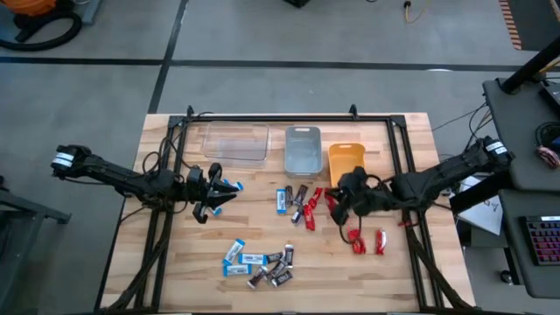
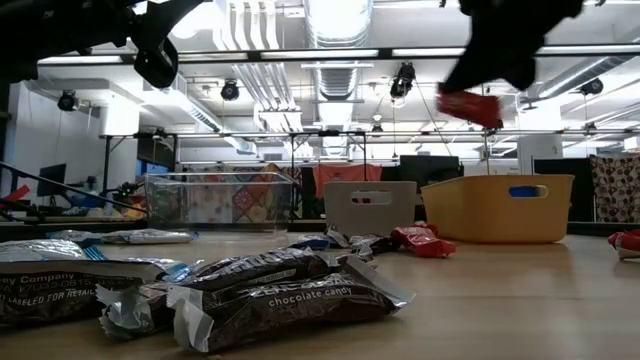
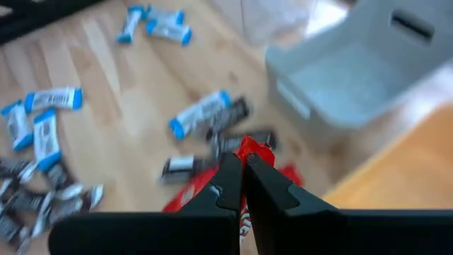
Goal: Organize candy in baskets
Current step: Put the red chocolate into the gray bin
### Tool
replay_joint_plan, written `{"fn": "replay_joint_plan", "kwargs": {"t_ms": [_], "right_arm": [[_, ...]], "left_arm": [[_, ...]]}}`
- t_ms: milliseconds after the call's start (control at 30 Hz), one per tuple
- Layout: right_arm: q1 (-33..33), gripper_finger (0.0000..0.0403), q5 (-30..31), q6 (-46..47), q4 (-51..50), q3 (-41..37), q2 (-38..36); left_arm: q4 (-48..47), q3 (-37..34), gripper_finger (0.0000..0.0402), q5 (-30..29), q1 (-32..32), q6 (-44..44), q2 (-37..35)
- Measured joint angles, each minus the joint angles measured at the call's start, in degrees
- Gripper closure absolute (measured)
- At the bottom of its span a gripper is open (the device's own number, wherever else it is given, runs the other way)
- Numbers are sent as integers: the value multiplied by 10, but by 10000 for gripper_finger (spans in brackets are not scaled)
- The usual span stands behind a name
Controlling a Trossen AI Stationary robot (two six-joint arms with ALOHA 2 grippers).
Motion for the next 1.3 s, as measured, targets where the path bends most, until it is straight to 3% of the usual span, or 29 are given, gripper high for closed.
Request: {"fn": "replay_joint_plan", "kwargs": {"t_ms": [267,533,867,1300], "right_arm": [[-105,394,5,-209,178,-6,0],[-186,394,6,-343,353,-41,0],[-257,394,-7,-362,489,-116,0],[-265,394,-38,-363,674,-227,0]], "left_arm": [[0,0,324,0,0,0,0],[-1,0,324,0,0,0,0],[-4,0,324,0,0,0,0],[-4,0,324,-11,0,5,0]]}}
